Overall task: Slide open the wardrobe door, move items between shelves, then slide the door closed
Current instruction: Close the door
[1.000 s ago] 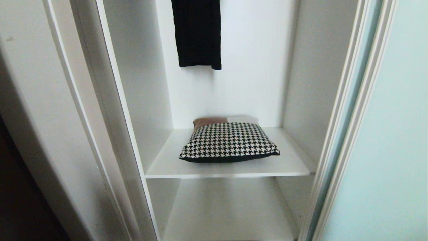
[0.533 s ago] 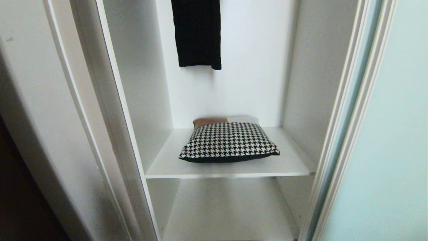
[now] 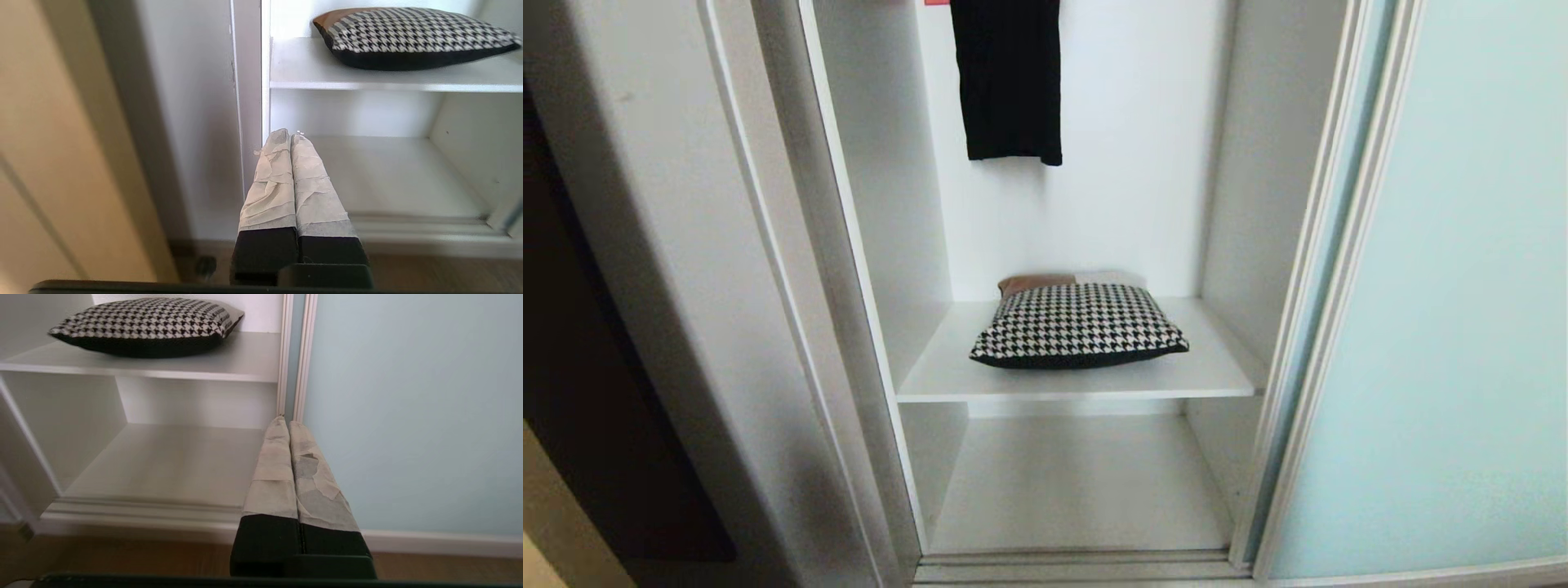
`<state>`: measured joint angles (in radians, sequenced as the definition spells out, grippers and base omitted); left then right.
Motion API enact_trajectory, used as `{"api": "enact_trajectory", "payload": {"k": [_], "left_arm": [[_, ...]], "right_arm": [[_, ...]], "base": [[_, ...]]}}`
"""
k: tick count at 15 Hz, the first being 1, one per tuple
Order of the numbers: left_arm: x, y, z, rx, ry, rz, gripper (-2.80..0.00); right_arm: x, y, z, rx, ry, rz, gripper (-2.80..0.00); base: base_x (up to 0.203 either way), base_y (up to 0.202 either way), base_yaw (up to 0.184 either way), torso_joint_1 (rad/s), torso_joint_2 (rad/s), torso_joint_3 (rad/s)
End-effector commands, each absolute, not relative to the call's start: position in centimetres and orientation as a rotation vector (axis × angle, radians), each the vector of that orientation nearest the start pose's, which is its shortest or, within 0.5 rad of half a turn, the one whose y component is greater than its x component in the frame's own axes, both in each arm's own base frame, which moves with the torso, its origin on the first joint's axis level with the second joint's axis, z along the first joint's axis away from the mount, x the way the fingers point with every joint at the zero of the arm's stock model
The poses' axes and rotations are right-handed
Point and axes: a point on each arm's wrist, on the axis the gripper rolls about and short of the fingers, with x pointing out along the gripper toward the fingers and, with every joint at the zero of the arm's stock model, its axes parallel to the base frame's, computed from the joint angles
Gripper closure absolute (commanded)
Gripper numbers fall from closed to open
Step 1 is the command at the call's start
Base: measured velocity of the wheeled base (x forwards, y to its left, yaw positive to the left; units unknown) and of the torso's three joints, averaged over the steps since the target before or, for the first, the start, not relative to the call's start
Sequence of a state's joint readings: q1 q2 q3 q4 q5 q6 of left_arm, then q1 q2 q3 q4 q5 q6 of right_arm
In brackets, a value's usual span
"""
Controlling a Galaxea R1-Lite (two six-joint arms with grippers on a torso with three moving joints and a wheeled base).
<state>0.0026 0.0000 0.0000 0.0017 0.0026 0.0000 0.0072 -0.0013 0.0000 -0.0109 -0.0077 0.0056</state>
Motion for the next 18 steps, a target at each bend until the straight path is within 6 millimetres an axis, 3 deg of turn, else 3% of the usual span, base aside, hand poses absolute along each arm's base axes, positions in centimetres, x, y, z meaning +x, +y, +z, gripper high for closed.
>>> {"api": "enact_trajectory", "payload": {"k": [1,5,13,14,16,18], "left_arm": [[-2.3,0.0,7.5,0.000,0.003,0.006,0.00],[-2.3,0.0,7.5,0.000,0.005,0.006,0.00],[-2.3,0.0,7.5,0.000,0.003,0.006,0.00],[-2.3,0.0,7.5,0.000,0.004,0.006,0.00],[-2.3,0.0,7.5,0.000,0.003,0.006,0.00],[-2.3,0.0,7.5,0.000,0.003,0.006,0.00]], "right_arm": [[-2.3,0.0,7.7,0.006,-0.014,0.000,0.00],[-2.3,0.0,7.7,0.006,-0.014,0.000,0.00],[-2.5,0.0,7.6,-0.045,0.020,0.004,0.00],[-2.7,0.0,8.5,-0.047,0.018,0.003,0.00],[-3.3,0.0,12.7,-0.019,0.009,0.005,0.00],[-2.6,0.0,16.5,0.035,0.046,0.004,0.00]], "base": [[-0.198,0.000,-0.001,0.004,0.00,-0.003],[-0.183,0.000,-0.002,0.001,0.00,0.002],[-0.008,0.000,0.000,0.000,0.00,0.001],[0.000,0.000,0.000,0.000,0.00,0.000],[0.000,0.000,0.000,0.000,0.00,0.000],[0.000,0.000,0.000,0.000,0.00,0.000]]}}
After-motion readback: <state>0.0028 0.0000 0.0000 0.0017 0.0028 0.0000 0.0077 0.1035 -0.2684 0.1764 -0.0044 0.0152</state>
